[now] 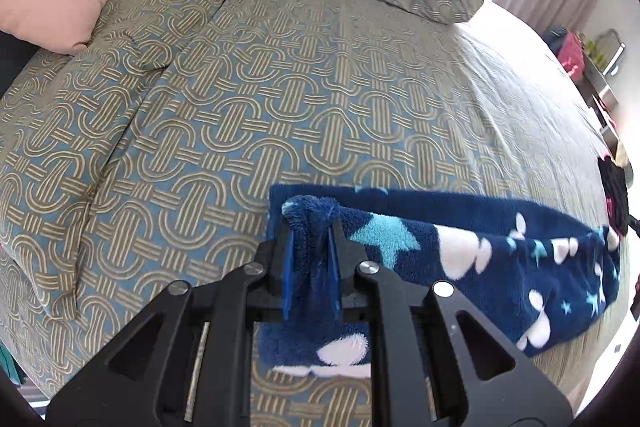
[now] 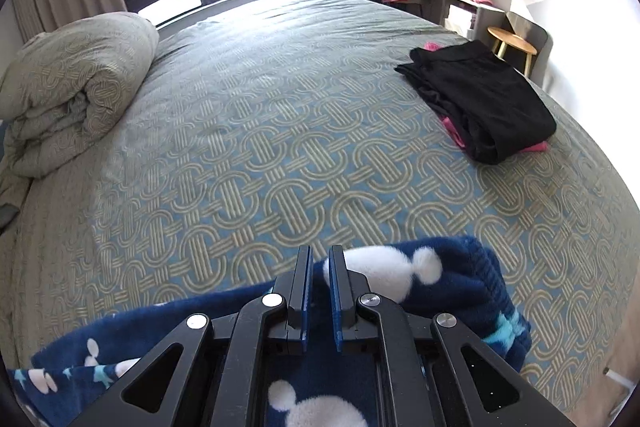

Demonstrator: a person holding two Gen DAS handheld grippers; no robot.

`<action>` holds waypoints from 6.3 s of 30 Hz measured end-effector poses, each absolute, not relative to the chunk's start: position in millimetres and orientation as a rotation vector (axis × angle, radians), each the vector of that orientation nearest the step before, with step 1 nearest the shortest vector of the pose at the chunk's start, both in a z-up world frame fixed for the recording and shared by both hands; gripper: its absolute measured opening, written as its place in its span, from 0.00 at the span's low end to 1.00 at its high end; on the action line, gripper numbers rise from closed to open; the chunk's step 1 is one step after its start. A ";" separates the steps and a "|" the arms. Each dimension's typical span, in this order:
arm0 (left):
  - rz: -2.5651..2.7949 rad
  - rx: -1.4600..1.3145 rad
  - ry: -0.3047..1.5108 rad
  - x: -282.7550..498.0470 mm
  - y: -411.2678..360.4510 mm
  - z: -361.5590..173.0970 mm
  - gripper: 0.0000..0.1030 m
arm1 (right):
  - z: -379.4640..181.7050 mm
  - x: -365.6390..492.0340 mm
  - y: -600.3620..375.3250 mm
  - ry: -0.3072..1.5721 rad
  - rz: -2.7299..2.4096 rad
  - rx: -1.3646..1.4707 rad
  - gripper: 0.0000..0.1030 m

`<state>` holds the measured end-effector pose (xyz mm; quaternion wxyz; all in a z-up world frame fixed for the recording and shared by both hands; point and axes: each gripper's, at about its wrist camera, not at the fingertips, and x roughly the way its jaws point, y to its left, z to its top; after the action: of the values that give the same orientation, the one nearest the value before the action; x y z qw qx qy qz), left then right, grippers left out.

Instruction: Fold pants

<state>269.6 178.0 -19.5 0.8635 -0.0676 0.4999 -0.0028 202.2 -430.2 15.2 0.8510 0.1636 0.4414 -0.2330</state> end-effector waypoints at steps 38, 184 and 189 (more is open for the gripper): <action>-0.008 -0.307 1.076 157.4 170.6 -24.7 0.77 | -36.3 16.6 -534.1 1.044 -0.566 0.594 0.57; -0.091 -0.463 1.165 149.1 212.3 -57.8 0.65 | -39.3 210.2 -164.4 1.188 0.524 -0.112 0.04; -0.114 -0.461 1.166 155.8 205.3 -57.4 0.65 | -51.1 243.4 -177.7 1.189 0.337 -0.165 0.08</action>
<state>155.8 205.3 -57.4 0.8084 -0.2154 0.5452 -0.0534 243.4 -177.7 -51.1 0.8118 -0.0773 0.5569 0.1579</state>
